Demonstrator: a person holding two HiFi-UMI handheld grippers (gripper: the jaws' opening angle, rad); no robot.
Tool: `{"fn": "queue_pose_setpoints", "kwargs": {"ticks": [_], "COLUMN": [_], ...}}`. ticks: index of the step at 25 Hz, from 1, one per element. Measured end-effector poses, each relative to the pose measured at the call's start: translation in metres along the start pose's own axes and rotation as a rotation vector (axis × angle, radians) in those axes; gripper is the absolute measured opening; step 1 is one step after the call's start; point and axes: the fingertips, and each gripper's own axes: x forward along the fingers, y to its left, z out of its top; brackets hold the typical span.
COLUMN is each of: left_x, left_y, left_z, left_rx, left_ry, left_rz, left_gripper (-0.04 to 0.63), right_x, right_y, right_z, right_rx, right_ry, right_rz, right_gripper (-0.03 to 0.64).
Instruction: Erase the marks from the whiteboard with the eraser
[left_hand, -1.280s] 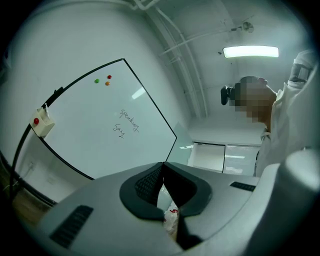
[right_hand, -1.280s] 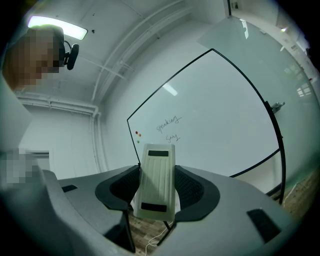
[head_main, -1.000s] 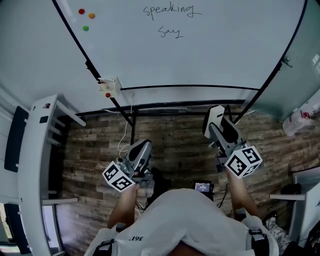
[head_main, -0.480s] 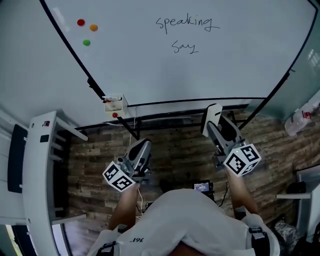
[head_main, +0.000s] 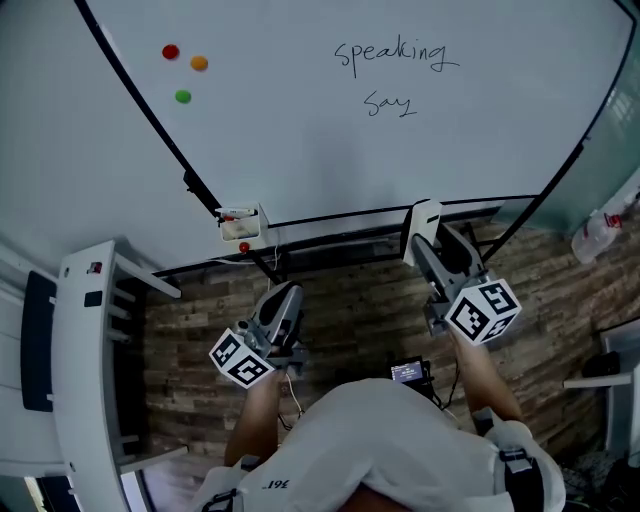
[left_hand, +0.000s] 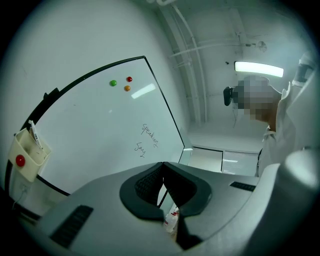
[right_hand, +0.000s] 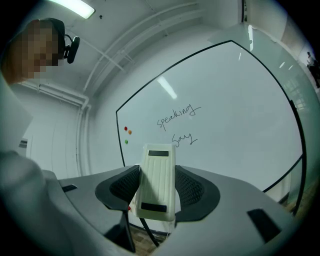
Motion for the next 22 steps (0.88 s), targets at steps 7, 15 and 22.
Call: {"fn": "queue_pose_setpoints", "kwargs": {"ticks": [7, 15, 22], "left_x": [-0.007, 0.004, 0.030], "left_y": [0.018, 0.031, 0.034], "left_z": [0.013, 0.019, 0.028], "left_rx": [-0.007, 0.002, 0.039], "left_ry": [0.007, -0.001, -0.002], "left_rz": [-0.022, -0.028, -0.040], "left_gripper": [0.006, 0.006, 0.006], "right_x": [0.022, 0.046, 0.072], "right_y": [0.020, 0.024, 0.021], "right_z": [-0.009, -0.003, 0.023], "right_rx": [-0.026, -0.071, -0.134], "right_ry": [0.021, 0.016, -0.005], "right_rz": [-0.018, -0.019, 0.003], "right_gripper": [0.239, 0.239, 0.239]}}
